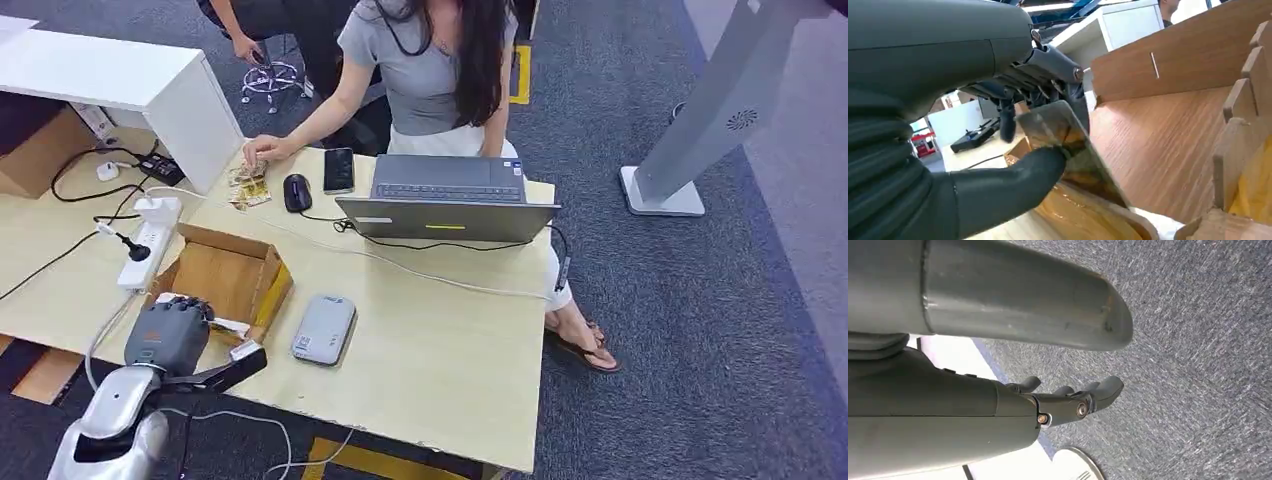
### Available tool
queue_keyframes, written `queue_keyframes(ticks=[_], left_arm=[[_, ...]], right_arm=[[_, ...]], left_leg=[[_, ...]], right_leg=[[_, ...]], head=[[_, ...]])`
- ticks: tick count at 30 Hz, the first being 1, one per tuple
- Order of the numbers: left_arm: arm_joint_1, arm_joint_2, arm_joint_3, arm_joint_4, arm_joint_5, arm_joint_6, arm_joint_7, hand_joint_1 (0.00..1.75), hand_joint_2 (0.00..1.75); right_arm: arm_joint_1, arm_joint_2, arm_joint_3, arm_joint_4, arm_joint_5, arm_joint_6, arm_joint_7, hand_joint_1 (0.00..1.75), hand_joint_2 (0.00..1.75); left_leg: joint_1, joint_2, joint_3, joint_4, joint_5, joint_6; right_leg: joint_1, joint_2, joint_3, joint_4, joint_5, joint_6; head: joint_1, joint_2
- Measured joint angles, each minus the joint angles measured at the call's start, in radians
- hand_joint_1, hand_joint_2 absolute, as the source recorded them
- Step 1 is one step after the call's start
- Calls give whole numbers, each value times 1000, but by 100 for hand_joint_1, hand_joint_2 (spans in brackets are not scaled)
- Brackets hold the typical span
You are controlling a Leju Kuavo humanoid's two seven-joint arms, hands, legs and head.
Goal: Pass the card to the sensor for recognition and then transmit it.
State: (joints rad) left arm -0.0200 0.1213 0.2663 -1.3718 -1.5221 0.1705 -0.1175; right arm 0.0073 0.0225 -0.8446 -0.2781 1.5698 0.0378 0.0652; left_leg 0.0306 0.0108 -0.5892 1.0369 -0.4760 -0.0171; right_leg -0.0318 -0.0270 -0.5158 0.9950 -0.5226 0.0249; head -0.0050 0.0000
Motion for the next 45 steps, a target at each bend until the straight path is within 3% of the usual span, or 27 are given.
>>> queue_keyframes(ticks=[1,32,43,44,45], left_arm=[[-1,1,0,1,1,0,0,175,0],[-3,10,-1,4,18,-1,-3,175,0],[-77,9,-35,-3,11,-14,10,175,0],[-78,9,-37,-3,10,-19,10,175,175],[-79,9,-40,-3,9,-24,10,175,175]], right_arm=[[0,0,0,0,0,0,0,0,0],[0,-2,0,8,0,0,-3,0,0],[-2,-4,0,8,0,-10,-18,0,0],[-3,-4,0,8,0,-10,-17,0,0],[-3,-4,0,8,0,-10,-17,0,0]], left_leg=[[0,0,0,0,0,0],[0,0,0,0,0,0],[0,0,0,0,1,0],[0,0,0,0,1,0],[0,0,0,0,1,0]], right_leg=[[0,0,0,0,0,0],[0,0,0,0,0,0],[0,0,0,0,1,0],[0,0,0,0,1,0],[0,0,0,0,1,0]], head=[[0,0],[0,0],[0,0],[0,0],[0,0]])
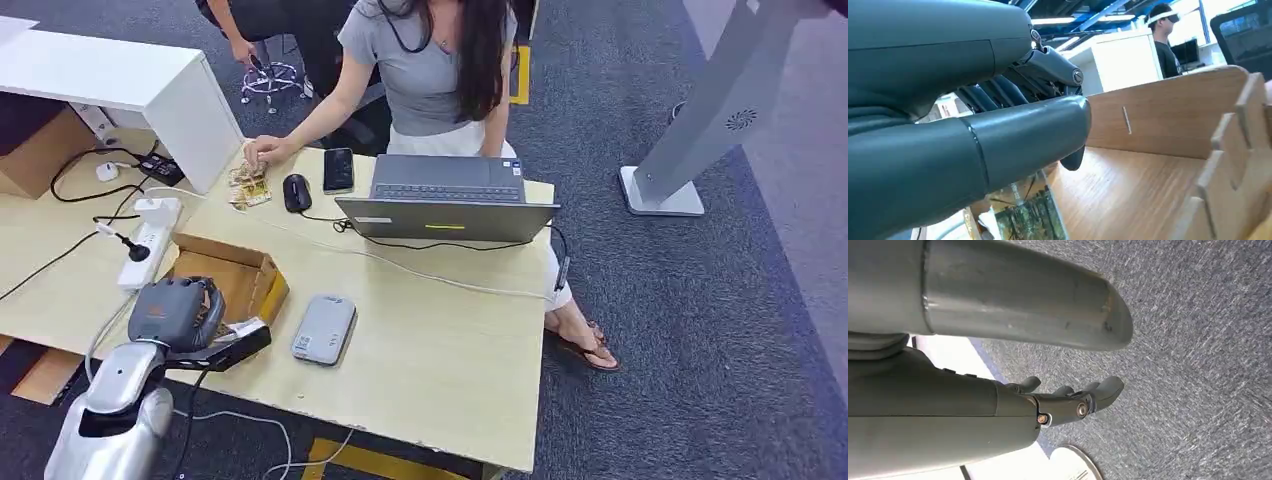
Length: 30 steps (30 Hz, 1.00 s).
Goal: Pass the card to the sensor for recognition and then transmit it.
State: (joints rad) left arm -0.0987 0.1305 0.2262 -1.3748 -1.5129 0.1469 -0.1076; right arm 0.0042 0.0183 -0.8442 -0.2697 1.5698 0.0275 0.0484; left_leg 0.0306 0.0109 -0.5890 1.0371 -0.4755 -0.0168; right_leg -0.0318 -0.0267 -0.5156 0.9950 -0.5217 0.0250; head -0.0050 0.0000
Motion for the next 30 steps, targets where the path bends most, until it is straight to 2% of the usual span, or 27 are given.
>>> queue_keyframes(ticks=[8,30], left_arm=[[4,1,-3,4,-19,-31,27,175,175],[7,1,-3,5,-20,-31,29,175,175]], right_arm=[[-2,0,0,0,0,2,7,0,0],[-2,0,0,2,0,2,7,0,0]], left_leg=[[0,0,0,0,0,0],[0,0,0,0,0,0]], right_leg=[[0,0,0,0,0,0],[0,0,0,0,0,0]], head=[[0,0],[0,0]])
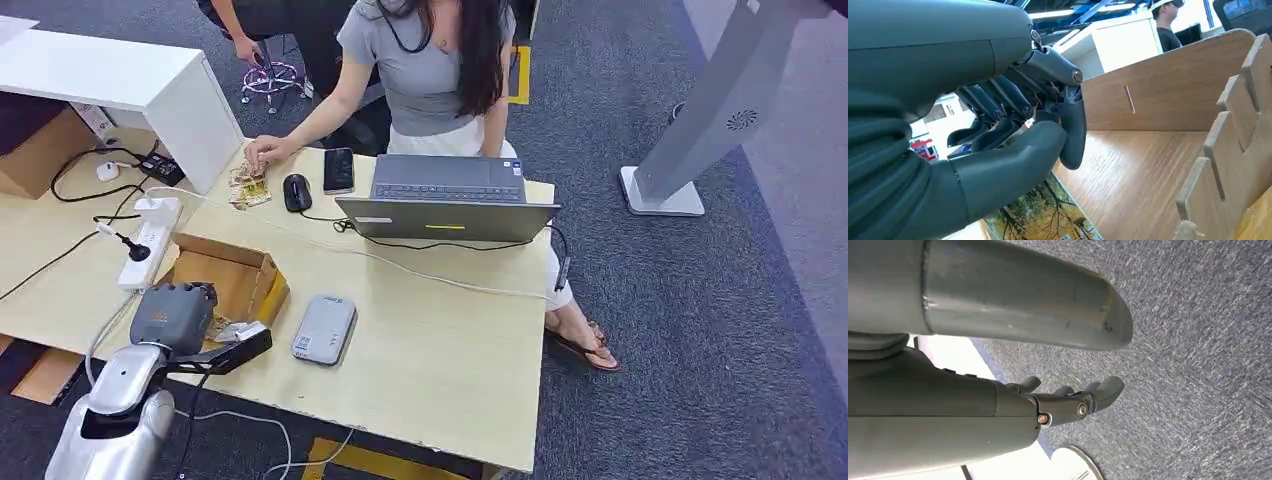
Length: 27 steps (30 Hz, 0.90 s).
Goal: Pass the card to the sensor for recognition and then transmit it.
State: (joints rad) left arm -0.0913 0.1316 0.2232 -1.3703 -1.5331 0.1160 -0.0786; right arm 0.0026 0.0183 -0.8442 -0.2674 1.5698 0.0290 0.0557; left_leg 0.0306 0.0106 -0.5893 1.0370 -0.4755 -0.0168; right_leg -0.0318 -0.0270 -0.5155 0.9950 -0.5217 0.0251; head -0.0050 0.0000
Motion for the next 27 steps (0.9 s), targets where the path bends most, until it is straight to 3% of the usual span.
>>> queue_keyframes(ticks=[12,27], left_arm=[[0,-2,-1,0,-5,-3,-7,175,175],[51,-9,-58,3,-10,-39,-10,175,175]], right_arm=[[0,0,0,2,0,2,0,0,0],[-1,0,0,4,0,4,0,0,0]], left_leg=[[0,0,0,0,0,0],[0,0,0,0,0,0]], right_leg=[[0,0,0,0,0,0],[0,0,0,0,0,0]], head=[[0,0],[0,0]])
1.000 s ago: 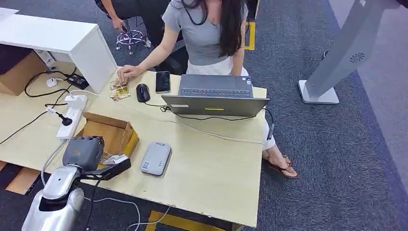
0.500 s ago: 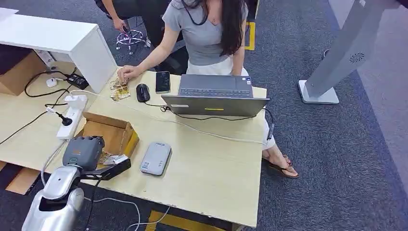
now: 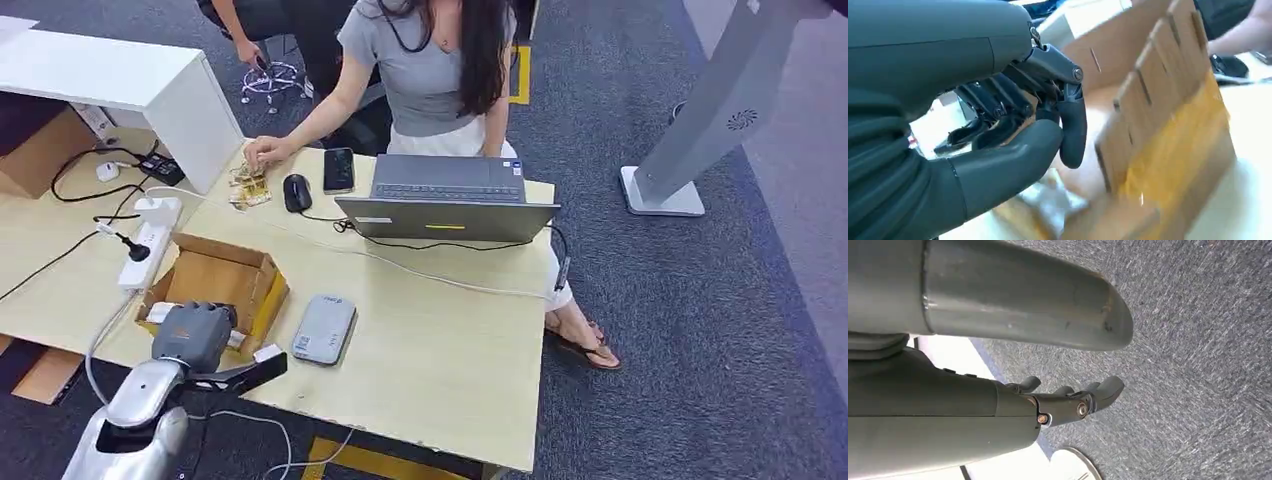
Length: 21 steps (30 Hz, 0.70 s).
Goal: Pass the card to the sensor for recognition and then transmit it.
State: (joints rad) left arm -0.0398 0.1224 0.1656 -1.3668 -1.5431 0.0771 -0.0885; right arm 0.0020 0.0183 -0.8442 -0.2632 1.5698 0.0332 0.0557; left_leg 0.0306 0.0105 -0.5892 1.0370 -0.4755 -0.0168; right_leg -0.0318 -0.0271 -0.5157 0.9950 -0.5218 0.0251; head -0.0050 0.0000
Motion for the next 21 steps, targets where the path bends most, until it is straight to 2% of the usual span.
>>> queue_keyframes(ticks=[21], left_arm=[[3,14,-25,8,-10,-4,11,175,175]], right_arm=[[-1,0,0,3,0,0,0,0,0]], left_leg=[[0,0,0,0,0,0]], right_leg=[[0,0,1,0,0,0]], head=[[0,0]])
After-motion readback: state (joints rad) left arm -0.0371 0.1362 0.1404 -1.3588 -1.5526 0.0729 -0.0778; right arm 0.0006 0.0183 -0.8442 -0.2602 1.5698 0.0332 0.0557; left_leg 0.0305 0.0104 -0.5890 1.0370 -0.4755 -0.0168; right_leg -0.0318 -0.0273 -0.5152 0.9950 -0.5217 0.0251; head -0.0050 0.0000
